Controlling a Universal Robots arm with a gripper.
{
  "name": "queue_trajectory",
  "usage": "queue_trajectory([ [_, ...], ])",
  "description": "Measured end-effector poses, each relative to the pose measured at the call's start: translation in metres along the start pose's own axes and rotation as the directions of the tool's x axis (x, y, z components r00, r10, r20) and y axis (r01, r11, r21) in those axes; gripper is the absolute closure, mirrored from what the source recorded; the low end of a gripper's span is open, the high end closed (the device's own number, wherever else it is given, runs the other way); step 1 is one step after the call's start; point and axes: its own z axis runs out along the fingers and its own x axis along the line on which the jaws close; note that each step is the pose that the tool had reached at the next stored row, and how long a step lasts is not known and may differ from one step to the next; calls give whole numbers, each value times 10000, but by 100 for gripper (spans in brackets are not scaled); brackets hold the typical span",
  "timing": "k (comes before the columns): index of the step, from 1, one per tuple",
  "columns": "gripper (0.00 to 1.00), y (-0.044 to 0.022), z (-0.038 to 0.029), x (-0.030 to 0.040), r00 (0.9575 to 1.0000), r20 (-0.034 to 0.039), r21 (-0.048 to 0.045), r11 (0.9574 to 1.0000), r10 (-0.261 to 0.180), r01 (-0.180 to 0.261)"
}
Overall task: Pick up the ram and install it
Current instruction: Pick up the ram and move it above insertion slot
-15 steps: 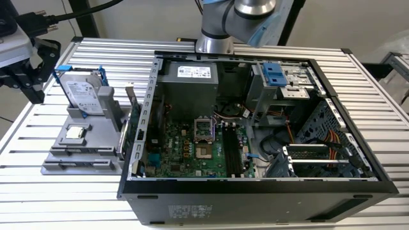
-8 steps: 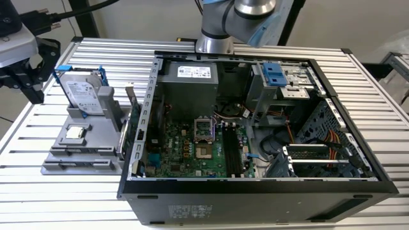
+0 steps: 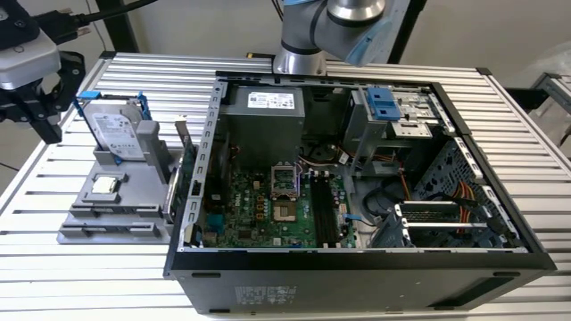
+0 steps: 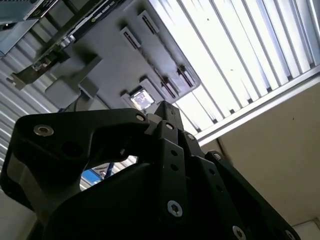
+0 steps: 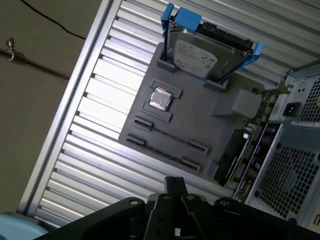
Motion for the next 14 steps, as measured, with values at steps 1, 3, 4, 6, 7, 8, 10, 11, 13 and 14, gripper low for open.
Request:
queue_trajectory([
  [1,100,3,0,-2,10000,-3,1,10000,-74,74],
  [3,100,8,1,-4,9998,-7,2,9998,-214,214],
  [4,100,9,1,-3,9996,-11,3,9996,-281,281],
  [6,100,10,0,-4,9992,-18,6,9992,-407,407],
  [7,100,10,0,-4,9988,-21,7,9988,-480,480],
  [8,100,10,1,-4,9985,-24,8,9985,-550,550],
  [10,100,10,0,-4,9975,-31,11,9975,-703,703],
  [11,100,10,0,-4,9970,-34,12,9970,-779,779],
  [13,100,10,0,-4,9956,-41,14,9957,-931,931],
  [14,100,10,1,-4,9949,-44,15,9949,-1006,1006],
])
